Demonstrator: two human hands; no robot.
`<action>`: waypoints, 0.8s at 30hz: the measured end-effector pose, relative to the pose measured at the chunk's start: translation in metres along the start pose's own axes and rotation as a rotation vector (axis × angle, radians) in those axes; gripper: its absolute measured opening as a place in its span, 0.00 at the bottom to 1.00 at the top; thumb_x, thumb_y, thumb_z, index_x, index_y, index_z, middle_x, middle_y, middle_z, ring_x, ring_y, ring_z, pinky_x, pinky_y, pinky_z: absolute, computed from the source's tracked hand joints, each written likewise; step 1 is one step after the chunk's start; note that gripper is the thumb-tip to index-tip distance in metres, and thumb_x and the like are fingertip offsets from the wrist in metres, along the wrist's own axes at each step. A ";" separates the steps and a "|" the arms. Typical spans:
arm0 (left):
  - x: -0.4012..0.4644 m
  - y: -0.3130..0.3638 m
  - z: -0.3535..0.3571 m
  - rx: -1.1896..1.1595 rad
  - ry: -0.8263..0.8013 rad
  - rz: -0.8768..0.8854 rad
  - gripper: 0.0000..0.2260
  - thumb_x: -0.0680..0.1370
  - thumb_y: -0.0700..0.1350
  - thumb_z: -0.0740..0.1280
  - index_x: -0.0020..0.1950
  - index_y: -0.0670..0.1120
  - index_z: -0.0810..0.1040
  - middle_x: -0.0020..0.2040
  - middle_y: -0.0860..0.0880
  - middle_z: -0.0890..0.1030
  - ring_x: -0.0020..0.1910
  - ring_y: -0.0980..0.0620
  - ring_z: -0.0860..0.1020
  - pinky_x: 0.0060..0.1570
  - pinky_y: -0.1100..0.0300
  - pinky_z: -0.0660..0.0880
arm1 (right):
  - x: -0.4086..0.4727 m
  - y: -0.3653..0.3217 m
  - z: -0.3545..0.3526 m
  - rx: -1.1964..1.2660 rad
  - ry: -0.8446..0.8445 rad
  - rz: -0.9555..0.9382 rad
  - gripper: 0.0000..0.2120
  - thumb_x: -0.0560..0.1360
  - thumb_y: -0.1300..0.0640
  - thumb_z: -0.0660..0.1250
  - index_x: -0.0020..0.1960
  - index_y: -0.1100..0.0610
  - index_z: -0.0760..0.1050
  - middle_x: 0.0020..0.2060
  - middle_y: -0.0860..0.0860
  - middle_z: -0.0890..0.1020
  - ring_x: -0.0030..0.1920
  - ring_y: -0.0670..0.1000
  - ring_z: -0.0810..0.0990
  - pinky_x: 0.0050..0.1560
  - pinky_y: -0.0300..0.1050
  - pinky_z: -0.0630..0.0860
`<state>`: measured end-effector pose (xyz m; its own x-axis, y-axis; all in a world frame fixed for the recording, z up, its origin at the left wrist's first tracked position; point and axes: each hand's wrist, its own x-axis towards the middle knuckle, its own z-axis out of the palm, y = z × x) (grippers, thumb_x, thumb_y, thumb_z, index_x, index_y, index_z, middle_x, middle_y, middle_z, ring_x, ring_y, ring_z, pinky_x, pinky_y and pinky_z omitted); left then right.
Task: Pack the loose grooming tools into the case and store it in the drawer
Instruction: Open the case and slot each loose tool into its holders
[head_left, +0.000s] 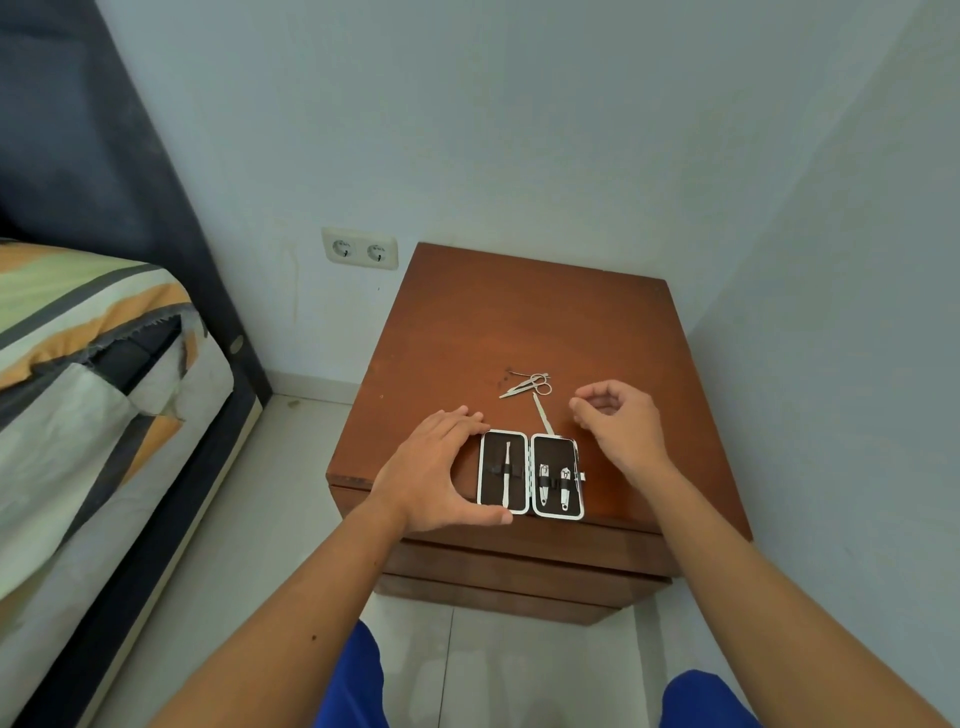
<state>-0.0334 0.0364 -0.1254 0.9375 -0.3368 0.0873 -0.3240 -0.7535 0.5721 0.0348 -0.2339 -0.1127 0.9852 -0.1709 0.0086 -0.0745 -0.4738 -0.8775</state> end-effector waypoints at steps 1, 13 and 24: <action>0.000 0.001 0.000 -0.003 -0.002 -0.004 0.50 0.64 0.74 0.77 0.79 0.55 0.66 0.81 0.59 0.63 0.75 0.70 0.50 0.75 0.64 0.43 | -0.001 0.001 0.000 -0.067 -0.008 -0.020 0.03 0.74 0.56 0.78 0.46 0.50 0.85 0.40 0.47 0.87 0.42 0.46 0.86 0.49 0.40 0.80; 0.001 0.000 0.001 0.003 0.004 -0.007 0.50 0.63 0.75 0.76 0.79 0.55 0.67 0.81 0.59 0.64 0.81 0.62 0.53 0.76 0.65 0.43 | 0.000 -0.011 0.025 -0.404 -0.127 -0.137 0.06 0.72 0.51 0.80 0.47 0.50 0.89 0.40 0.42 0.81 0.44 0.45 0.79 0.48 0.43 0.73; 0.002 -0.001 0.002 0.002 0.004 -0.002 0.50 0.63 0.76 0.76 0.79 0.54 0.67 0.81 0.58 0.65 0.81 0.61 0.55 0.78 0.62 0.45 | 0.010 -0.007 0.023 -0.502 -0.286 -0.272 0.03 0.79 0.54 0.73 0.48 0.48 0.86 0.51 0.46 0.78 0.53 0.49 0.76 0.58 0.48 0.74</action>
<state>-0.0317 0.0354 -0.1275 0.9387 -0.3329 0.0893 -0.3222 -0.7555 0.5704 0.0489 -0.2128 -0.1172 0.9762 0.2168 0.0106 0.1894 -0.8269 -0.5294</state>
